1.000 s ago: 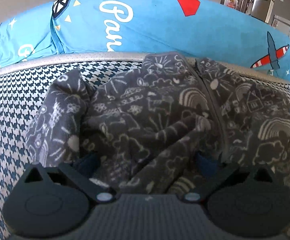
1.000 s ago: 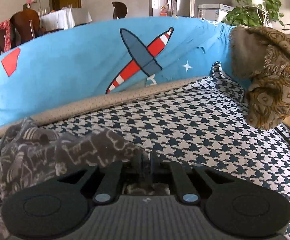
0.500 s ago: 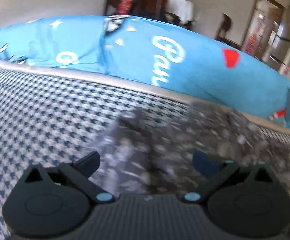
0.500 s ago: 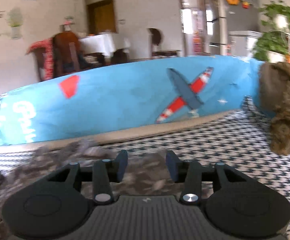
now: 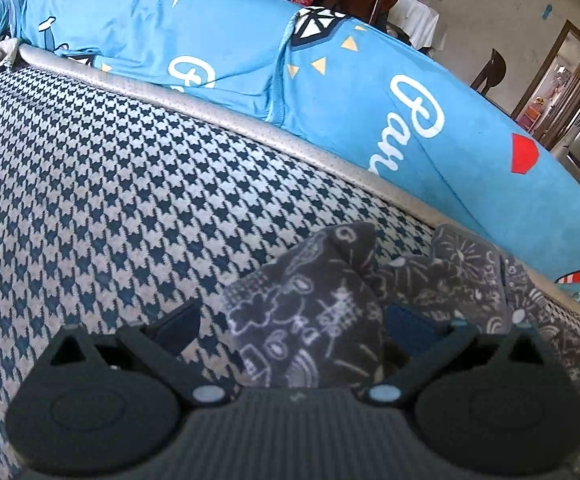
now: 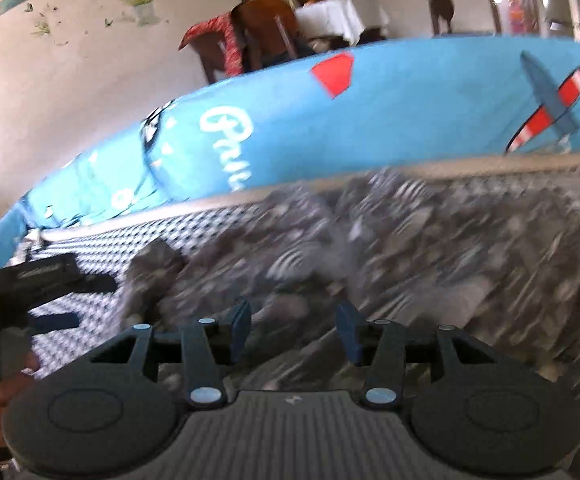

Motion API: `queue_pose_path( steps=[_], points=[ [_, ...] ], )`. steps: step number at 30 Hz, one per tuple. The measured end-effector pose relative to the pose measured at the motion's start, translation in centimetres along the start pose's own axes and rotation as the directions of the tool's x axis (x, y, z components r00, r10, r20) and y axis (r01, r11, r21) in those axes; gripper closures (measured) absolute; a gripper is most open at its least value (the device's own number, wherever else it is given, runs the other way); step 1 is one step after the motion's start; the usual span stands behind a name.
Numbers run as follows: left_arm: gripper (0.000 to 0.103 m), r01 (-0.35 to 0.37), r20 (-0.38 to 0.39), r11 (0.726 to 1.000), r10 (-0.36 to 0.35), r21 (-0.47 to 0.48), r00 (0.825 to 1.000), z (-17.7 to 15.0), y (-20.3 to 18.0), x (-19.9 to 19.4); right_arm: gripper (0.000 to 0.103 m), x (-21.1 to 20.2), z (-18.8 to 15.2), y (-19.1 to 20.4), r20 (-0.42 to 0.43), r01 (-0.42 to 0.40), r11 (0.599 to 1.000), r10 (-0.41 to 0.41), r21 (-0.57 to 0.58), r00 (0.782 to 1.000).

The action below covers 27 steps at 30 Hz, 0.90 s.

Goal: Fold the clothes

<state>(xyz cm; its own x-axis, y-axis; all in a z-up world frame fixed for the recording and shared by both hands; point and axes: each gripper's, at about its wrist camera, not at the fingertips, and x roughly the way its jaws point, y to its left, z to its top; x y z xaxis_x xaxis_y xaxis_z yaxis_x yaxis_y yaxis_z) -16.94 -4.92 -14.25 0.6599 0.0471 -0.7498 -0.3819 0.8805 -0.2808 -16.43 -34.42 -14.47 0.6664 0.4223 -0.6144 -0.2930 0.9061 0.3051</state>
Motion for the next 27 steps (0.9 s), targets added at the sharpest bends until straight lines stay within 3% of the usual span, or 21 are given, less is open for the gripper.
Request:
queue_pose_path(
  steps=[5,14,19,23,27],
  points=[
    [0.0,-0.001,-0.035,0.997,-0.001,-0.073,0.999,0.2,2.1,1.2,0.051,0.5,-1.6,1.3,-0.049,-0.018,1.0,0.018,0.009,0.999],
    [0.0,0.08,-0.118,0.975,-0.106,-0.207,0.987,-0.6,4.4,4.4,0.048,1.8,-2.5,1.6,-0.09,0.003,1.0,-0.006,-0.027,0.996],
    [0.001,0.117,-0.095,0.964,-0.143,-0.238,0.985,-1.0,4.1,5.3,0.048,2.4,-2.8,1.4,-0.113,0.018,0.999,-0.023,-0.038,0.993],
    [0.03,0.174,-0.092,0.95,-0.203,-0.259,0.975,-1.1,3.4,5.8,0.048,2.5,-3.0,1.6,-0.118,0.029,0.998,-0.036,-0.057,0.992],
    [0.047,0.165,-0.065,0.954,-0.186,-0.249,0.98,-1.1,3.1,5.1,0.048,2.6,-3.2,2.0,-0.114,0.04,0.995,-0.05,-0.087,0.992]
  ],
)
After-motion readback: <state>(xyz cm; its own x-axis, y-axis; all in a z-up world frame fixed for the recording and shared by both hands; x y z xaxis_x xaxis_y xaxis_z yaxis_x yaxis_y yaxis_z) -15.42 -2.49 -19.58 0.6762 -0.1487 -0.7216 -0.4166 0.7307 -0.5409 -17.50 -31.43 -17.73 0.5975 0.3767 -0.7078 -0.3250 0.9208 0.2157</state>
